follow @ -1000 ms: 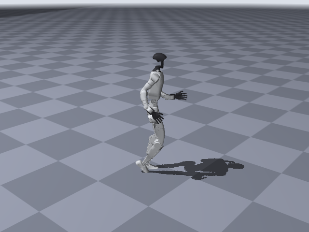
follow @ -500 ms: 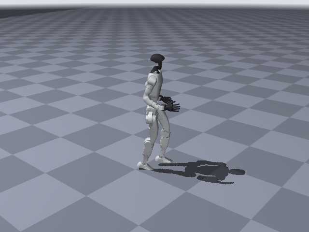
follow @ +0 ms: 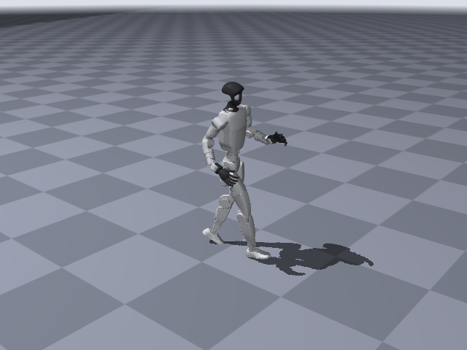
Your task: Walk run
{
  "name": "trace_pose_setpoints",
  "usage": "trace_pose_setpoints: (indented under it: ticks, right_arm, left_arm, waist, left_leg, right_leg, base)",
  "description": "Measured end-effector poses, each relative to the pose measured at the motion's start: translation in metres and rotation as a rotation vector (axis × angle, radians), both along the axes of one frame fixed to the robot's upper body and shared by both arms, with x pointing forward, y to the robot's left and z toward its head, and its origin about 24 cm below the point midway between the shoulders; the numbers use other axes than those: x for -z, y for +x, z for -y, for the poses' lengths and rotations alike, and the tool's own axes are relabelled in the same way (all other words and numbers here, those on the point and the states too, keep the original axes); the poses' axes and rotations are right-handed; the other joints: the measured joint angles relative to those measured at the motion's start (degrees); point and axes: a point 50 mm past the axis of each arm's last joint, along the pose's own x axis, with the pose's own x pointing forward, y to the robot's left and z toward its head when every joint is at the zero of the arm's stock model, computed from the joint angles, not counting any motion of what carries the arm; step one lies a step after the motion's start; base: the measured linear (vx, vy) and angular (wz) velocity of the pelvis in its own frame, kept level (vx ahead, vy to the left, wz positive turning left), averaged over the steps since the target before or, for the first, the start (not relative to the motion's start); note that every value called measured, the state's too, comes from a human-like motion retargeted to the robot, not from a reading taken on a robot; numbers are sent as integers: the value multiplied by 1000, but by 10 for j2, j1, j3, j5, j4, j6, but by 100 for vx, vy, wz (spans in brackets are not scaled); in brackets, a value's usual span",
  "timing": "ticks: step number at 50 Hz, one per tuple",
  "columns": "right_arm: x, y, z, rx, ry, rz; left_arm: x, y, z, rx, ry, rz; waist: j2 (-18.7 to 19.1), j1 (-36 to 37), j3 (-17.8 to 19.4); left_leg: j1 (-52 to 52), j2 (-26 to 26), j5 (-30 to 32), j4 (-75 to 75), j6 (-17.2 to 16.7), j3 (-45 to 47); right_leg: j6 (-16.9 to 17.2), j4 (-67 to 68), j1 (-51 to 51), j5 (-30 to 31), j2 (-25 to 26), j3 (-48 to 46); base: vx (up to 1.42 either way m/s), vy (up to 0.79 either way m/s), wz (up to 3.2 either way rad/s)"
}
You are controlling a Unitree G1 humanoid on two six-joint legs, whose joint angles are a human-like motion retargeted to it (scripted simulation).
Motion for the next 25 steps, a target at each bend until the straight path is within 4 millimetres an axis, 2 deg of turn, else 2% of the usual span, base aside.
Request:
trace_pose_setpoints:
  ticks: [2,3,5,7,8,10,12,14,16,18,20,21,22,23,24,25]
  right_arm:
    - [-5,17,-6,43,-17,61]
    - [-9,27,-9,71,-34,97]
    - [-13,42,-21,128,-53,156]
    - [-22,71,-21,176,-38,258]
    - [-30,86,-25,150,-10,307]
    - [-44,111,-38,53,62,379]
    - [-62,126,-38,12,80,478]
    - [-81,136,-37,1,68,583]
    - [-93,139,-37,-11,44,650]
    - [-96,135,-37,-16,17,665]
    - [-93,130,-37,-24,-8,642]
    - [-90,127,-36,-25,-14,621]
    - [-86,124,-36,-25,-18,599]
    - [-82,120,-36,-23,-20,576]
    - [-76,114,-37,-29,-18,544]
    - [-69,106,-39,-39,-13,507]
  left_arm:
    - [6,1,-2,28,54,-46]
    - [12,1,-3,46,76,-80]
    - [37,-14,-9,78,124,-187]
    - [68,-36,-9,94,157,-304]
    - [83,-48,-10,71,156,-359]
    - [108,-78,-15,-18,127,-460]
    - [123,-108,-12,-84,64,-535]
    - [130,-131,-12,-157,-1,-588]
    - [134,-148,-17,-235,-50,-625]
    - [135,-159,-21,-292,-77,-645]
    - [133,-159,-25,-327,-89,-637]
    - [131,-154,-27,-328,-81,-621]
    - [128,-148,-30,-324,-71,-602]
    - [124,-140,-31,-311,-54,-578]
    - [121,-134,-33,-298,-33,-559]
    - [118,-129,-36,-286,-8,-541]
  waist:
    - [5,-1,-5]
    - [2,-5,-8]
    - [6,30,0]
    - [1,47,2]
    - [-24,50,-10]
    - [-47,73,-18]
    - [-40,90,-5]
    - [-54,115,10]
    - [-72,165,20]
    - [-74,201,28]
    - [-84,238,37]
    - [-82,241,39]
    - [-78,240,41]
    - [-72,232,39]
    - [-77,210,36]
    - [-88,180,33]
  left_leg:
    - [12,-6,80,44,-50,-24]
    - [7,-23,129,86,-79,-49]
    - [-35,-19,154,297,-101,-37]
    - [-102,-38,147,441,-92,-104]
    - [-135,-53,125,456,-68,-88]
    - [-201,-68,64,491,-16,-69]
    - [-271,-74,-5,489,27,-99]
    - [-323,-48,-58,422,65,-64]
    - [-348,-18,-80,303,77,-9]
    - [-340,-20,-104,154,90,3]
    - [-331,-52,-148,45,79,-54]
    - [-328,-37,-147,22,26,-63]
    - [-326,-26,-137,10,0,-65]
    - [-323,-21,-112,19,27,-54]
    - [-317,-40,-154,58,52,-50]
    - [-308,-71,-230,112,76,-50]
  right_leg:
    - [-84,6,5,42,-10,-27]
    - [-119,38,5,24,-15,-27]
    - [-131,117,23,-29,50,82]
    - [-131,154,43,-45,23,37]
    - [-131,131,65,-46,15,60]
    - [-131,96,106,-44,37,123]
    - [-122,60,148,-13,59,154]
    - [-107,28,188,41,62,185]
    - [-86,0,233,106,68,221]
    - [-67,-19,280,173,87,248]
    - [-42,-20,323,241,74,239]
    - [-30,-9,340,274,78,231]
    - [-15,7,353,308,83,221]
    - [4,34,358,344,92,209]
    - [37,105,343,361,99,207]
    - [76,197,319,368,106,211]
  base:
    - [127,-50,-61]
    - [132,-52,-82]
    - [143,-70,-165]
    - [123,-77,-107]
    - [103,-71,-136]
    - [112,-57,-226]
    - [121,-37,-196]
    - [103,-32,-206]
    - [108,-34,-282]
    - [149,-35,-231]
    - [126,-24,-200]
    - [129,-17,-144]
    - [150,-14,-69]
    - [153,-15,-11]
    - [149,-18,53]
    - [156,-20,76]
